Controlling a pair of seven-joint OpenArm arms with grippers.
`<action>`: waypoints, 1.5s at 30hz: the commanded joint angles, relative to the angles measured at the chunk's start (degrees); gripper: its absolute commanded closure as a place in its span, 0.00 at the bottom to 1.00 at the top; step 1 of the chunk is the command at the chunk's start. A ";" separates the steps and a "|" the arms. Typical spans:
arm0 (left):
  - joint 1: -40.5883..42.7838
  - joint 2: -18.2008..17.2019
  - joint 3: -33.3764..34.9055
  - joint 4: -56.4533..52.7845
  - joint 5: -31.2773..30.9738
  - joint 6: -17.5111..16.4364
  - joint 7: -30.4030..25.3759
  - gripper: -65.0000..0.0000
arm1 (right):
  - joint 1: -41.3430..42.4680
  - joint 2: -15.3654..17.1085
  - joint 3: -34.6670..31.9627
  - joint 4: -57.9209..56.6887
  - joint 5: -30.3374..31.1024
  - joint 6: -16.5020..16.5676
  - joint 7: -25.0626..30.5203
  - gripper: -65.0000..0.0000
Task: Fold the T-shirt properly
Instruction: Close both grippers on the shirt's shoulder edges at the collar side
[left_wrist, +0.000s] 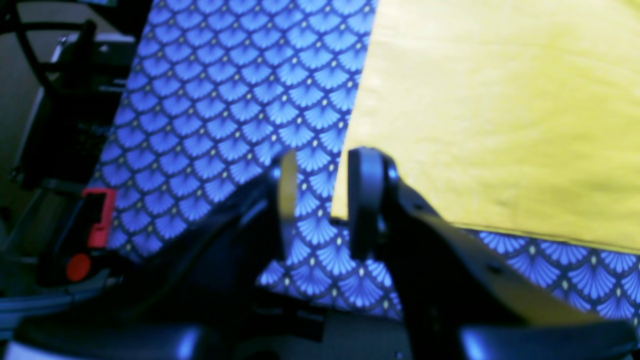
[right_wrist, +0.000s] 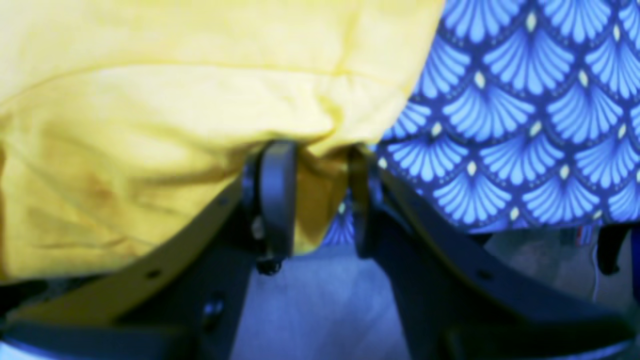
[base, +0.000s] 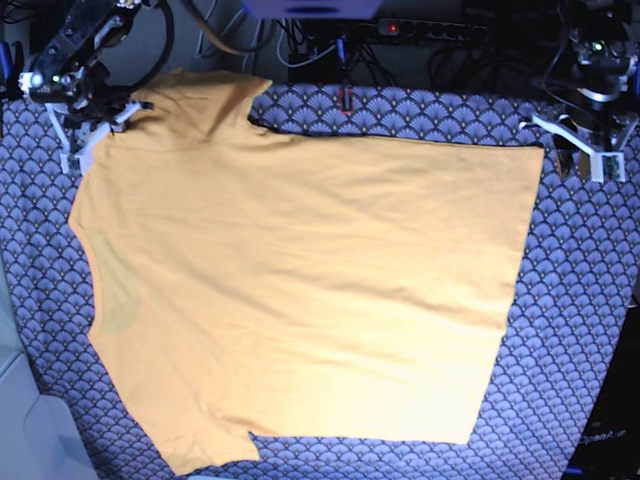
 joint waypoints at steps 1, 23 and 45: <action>0.16 -0.52 -0.36 0.82 -0.02 0.15 -1.25 0.73 | -0.42 -0.50 -0.21 -0.93 -0.44 0.25 -2.36 0.69; -0.46 -0.43 -0.27 0.82 -0.02 0.23 -1.25 0.73 | -1.65 -0.57 -0.56 8.13 -0.44 0.25 -2.98 1.00; -2.74 4.76 -0.27 -14.65 -0.64 0.15 -8.45 0.56 | -2.00 -0.57 -0.74 9.27 -0.52 0.25 -2.98 1.00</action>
